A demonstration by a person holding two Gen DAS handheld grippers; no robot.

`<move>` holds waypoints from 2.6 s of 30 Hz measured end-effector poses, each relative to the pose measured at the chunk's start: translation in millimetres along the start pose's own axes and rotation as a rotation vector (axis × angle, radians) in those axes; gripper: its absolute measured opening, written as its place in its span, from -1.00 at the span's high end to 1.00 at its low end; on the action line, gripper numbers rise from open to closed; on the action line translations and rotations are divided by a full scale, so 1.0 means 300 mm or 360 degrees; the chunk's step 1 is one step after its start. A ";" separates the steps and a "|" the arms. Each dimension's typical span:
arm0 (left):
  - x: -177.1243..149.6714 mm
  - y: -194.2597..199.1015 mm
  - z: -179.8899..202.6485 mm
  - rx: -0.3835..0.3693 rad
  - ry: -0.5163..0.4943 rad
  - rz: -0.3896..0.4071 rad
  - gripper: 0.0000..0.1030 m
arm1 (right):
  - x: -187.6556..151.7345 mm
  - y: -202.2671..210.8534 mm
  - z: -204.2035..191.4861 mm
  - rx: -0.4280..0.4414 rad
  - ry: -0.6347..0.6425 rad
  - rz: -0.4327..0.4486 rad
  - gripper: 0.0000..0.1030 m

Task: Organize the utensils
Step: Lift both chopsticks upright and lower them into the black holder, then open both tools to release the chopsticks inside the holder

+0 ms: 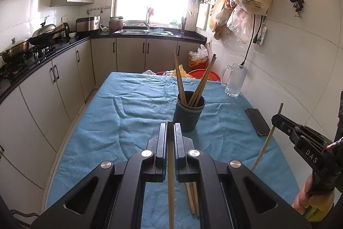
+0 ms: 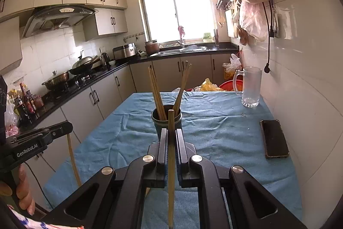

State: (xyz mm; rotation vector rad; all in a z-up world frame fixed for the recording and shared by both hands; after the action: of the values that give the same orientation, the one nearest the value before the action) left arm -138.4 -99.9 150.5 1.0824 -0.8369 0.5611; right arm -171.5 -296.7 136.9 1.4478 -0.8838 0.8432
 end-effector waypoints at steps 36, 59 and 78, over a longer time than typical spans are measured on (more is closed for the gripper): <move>0.215 0.006 0.048 -0.0082 -0.0074 0.0091 0.91 | 0.113 -0.026 0.035 -0.0002 0.0051 0.0039 0.88; 0.640 -0.164 0.252 -0.0234 -0.0172 0.0150 0.91 | 0.537 -0.155 0.048 0.0074 0.0075 0.0230 0.87; 0.542 -0.535 0.113 -0.0174 0.0004 -0.0061 0.90 | 0.412 -0.553 0.101 0.0060 -0.0025 -0.0022 0.87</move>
State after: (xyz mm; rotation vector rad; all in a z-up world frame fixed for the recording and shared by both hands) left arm 66.2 -192.3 205.0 0.9956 -0.8337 0.4793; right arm 32.5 -327.6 170.6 1.4936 -0.8725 0.8431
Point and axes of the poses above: each gripper's, at about its wrist camera, not at the fingertips, and y roughly against the way its jaws point, z to its right, x to its top, the point moved 5 cm from there along -y, roughly the way its jaws point, and after that the axes turned 7 degrees about y, right-handed, at the moved point
